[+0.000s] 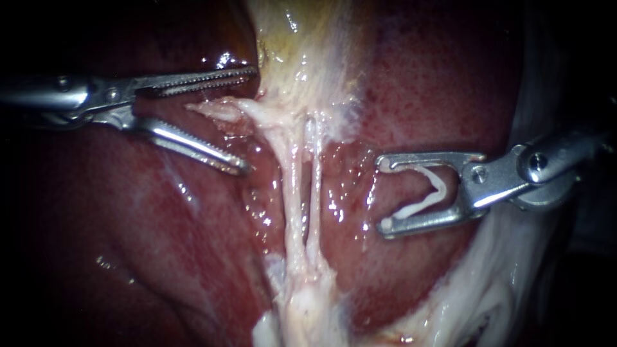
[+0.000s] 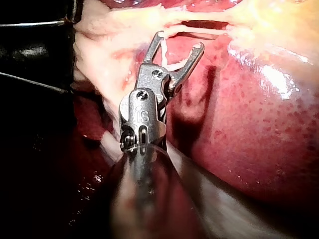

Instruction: Grabbing gallbladder

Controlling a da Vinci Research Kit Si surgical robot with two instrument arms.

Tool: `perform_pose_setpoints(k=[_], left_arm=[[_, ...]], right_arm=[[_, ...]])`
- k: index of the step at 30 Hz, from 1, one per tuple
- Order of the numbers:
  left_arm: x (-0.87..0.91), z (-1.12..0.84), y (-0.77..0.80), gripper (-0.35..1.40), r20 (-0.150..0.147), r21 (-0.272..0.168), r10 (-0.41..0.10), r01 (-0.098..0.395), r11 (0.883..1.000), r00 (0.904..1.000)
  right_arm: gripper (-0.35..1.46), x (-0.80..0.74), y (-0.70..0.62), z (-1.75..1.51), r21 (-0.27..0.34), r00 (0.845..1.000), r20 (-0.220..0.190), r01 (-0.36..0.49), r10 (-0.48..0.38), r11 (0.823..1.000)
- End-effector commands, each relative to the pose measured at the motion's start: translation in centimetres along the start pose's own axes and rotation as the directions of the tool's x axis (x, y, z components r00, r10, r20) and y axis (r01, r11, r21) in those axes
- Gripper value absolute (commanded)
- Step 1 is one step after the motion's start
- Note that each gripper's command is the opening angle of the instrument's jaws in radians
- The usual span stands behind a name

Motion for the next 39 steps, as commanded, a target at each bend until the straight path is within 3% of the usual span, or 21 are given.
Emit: perform_pose_setpoints(k=[1, 4, 12, 13, 18, 21, 28, 32, 35, 39], left_arm=[[0.01, -0.01, 0.00, 0.57, 0.004, 0.002, -0.005, 0.005, 1.000, 1.0000], [-0.01, -0.04, 0.00, 0.47, 0.010, 0.000, -0.022, 0.022, 1.000, 0.9997], [0.00, -0.13, -0.01, 0.41, 0.013, -0.007, -0.045, 0.046, 0.999, 0.9989], [0.00, -0.15, -0.01, 0.32, 0.016, -0.007, -0.069, 0.069, 0.998, 0.9975], [-0.03, -0.19, -0.02, 0.00, 0.032, -0.010, -0.090, 0.090, 0.996, 0.9955], [-0.03, -0.22, -0.03, -0.35, 0.032, -0.012, -0.108, 0.108, 0.994, 0.9937], [0.03, -0.32, -0.01, -0.35, 0.048, -0.012, -0.127, 0.128, 0.992, 0.9907], [0.11, -0.41, 0.06, -0.35, 0.058, -0.008, -0.184, 0.184, 0.983, 0.9813], [0.22, -0.51, 0.10, -0.35, 0.061, -0.006, -0.195, 0.195, 0.981, 0.9790], [0.42, -0.70, 0.04, -0.35, 0.061, 0.001, -0.206, 0.206, 0.979, 0.9767]], right_arm=[[0.50, 0.00, 0.00, 0.00, 0.000, 1.000, 0.000, 0.000, 0.000, 1.000], [0.50, 0.00, 0.00, 0.00, 0.000, 1.000, 0.000, 0.000, 0.000, 1.000], [0.49, 0.00, 0.00, 0.00, 0.000, 1.000, 0.000, 0.000, 0.000, 1.000], [0.49, 0.00, 0.00, 0.00, 0.000, 1.000, 0.000, 0.000, 0.000, 1.000], [0.49, 0.00, 0.00, 0.00, 0.000, 1.000, 0.000, 0.000, 0.000, 1.000], [0.49, 0.00, 0.00, 0.00, 0.000, 1.000, 0.000, 0.000, 0.000, 1.000], [0.49, 0.00, 0.00, 0.00, 0.000, 1.000, 0.000, 0.000, 0.000, 1.000], [0.49, 0.00, -0.01, 0.00, 0.000, 1.000, 0.000, -0.006, 0.006, 1.000], [0.49, -0.01, -0.01, 0.00, 0.000, 1.000, 0.000, -0.006, 0.006, 1.000], [0.49, -0.01, -0.01, -0.01, 0.001, 1.000, 0.000, -0.005, 0.005, 1.000]])
